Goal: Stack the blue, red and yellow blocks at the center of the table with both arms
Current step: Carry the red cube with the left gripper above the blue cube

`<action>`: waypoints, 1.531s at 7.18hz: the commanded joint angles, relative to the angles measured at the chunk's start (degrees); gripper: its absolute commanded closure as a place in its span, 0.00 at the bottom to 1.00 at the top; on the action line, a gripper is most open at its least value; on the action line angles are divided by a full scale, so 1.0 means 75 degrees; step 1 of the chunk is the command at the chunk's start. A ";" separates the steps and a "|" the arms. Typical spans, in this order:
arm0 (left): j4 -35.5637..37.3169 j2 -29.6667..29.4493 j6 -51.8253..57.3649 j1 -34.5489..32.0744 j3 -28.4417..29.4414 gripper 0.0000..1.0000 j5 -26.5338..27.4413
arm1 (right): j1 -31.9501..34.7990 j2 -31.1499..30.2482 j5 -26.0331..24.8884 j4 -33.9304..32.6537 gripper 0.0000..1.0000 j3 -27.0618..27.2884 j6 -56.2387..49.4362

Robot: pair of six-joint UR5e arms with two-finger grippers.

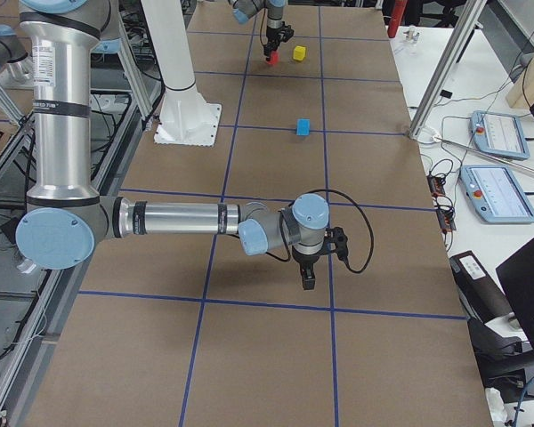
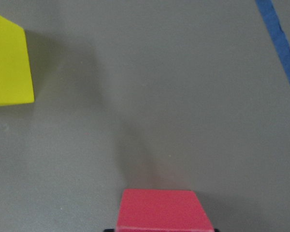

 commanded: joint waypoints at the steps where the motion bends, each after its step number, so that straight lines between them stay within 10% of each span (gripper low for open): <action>1: 0.0248 -0.0168 -0.0825 -0.0159 -0.0564 1.00 -0.0072 | -0.0012 0.0046 -0.0023 0.0000 0.00 -0.0012 0.0012; 6: 0.5281 -0.4931 -0.2267 -0.0045 -0.0836 1.00 0.0160 | 0.0000 0.0105 0.0000 0.0000 0.00 -0.0024 0.0047; 11: 0.5488 -0.6987 -0.3230 0.0611 0.1012 1.00 0.1153 | 0.0000 0.0105 0.0012 0.0000 0.00 0.0058 0.0059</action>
